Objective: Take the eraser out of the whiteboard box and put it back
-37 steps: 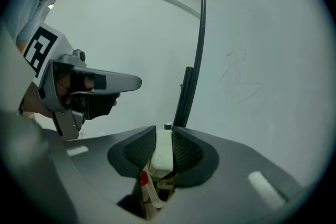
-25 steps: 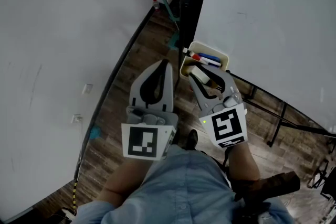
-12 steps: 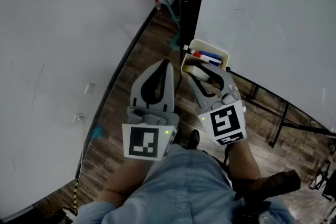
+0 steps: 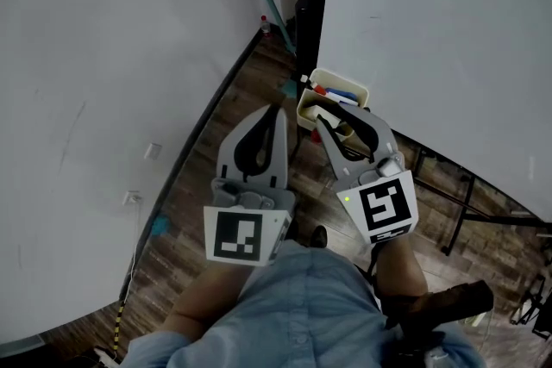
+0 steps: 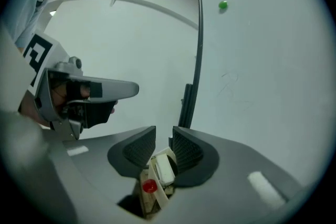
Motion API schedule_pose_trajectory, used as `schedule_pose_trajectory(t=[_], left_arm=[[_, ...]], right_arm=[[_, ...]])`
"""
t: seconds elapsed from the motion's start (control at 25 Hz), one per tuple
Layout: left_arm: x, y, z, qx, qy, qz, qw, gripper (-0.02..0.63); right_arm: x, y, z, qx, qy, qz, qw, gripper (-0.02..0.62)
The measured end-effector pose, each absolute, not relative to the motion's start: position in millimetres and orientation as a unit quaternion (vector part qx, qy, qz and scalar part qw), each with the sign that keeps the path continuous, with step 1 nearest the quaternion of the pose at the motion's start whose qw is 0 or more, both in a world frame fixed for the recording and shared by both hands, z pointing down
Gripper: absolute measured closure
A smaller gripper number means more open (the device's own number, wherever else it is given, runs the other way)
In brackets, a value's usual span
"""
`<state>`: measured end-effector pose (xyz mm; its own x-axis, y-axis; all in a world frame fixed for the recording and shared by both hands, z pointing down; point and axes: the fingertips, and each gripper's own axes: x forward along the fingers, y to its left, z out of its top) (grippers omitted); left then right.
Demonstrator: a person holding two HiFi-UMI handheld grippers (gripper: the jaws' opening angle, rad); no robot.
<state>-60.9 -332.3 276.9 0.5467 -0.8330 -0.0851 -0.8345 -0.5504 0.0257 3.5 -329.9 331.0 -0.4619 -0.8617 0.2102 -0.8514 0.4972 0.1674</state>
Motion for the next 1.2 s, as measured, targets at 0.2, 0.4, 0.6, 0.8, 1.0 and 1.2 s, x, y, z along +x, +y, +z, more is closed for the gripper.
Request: schedule_pose_trajectory(t=[0.2,0.4,0.6,0.8,1.0,1.2], left_arm=[[-54.8,-314.3,260.5,-0.879,0.472,0.055,0.026,0.603],[-48.5,-292.4,248.4,-0.878,0.472,0.061,0.04,0.603],[-42.2,-275.8,239.1,-0.876,0.473,0.071,0.053,0.603],[-35.4,-263.5,234.6,-0.877,0.47,0.074,0.058,0.603],[-34.6,-258.7,232.8,-0.875,0.473,0.075,0.061,0.603],[-32.7,-256.5,232.1,-0.877,0.472,0.073,0.062,0.603]], right_arm=[[24.0,-314.9,294.4,0.534,-0.841,-0.035,0.073,0.567],[46.8,-294.7,270.1,0.555,-0.83,-0.047,0.032,0.594],[57.8,-275.9,251.0,0.562,-0.824,-0.07,0.015,0.594],[62.3,-264.0,244.3,0.56,-0.825,-0.078,0.01,0.595],[63.0,-258.0,241.1,0.559,-0.825,-0.085,0.008,0.595],[64.0,-254.9,237.3,0.556,-0.826,-0.086,0.001,0.595]])
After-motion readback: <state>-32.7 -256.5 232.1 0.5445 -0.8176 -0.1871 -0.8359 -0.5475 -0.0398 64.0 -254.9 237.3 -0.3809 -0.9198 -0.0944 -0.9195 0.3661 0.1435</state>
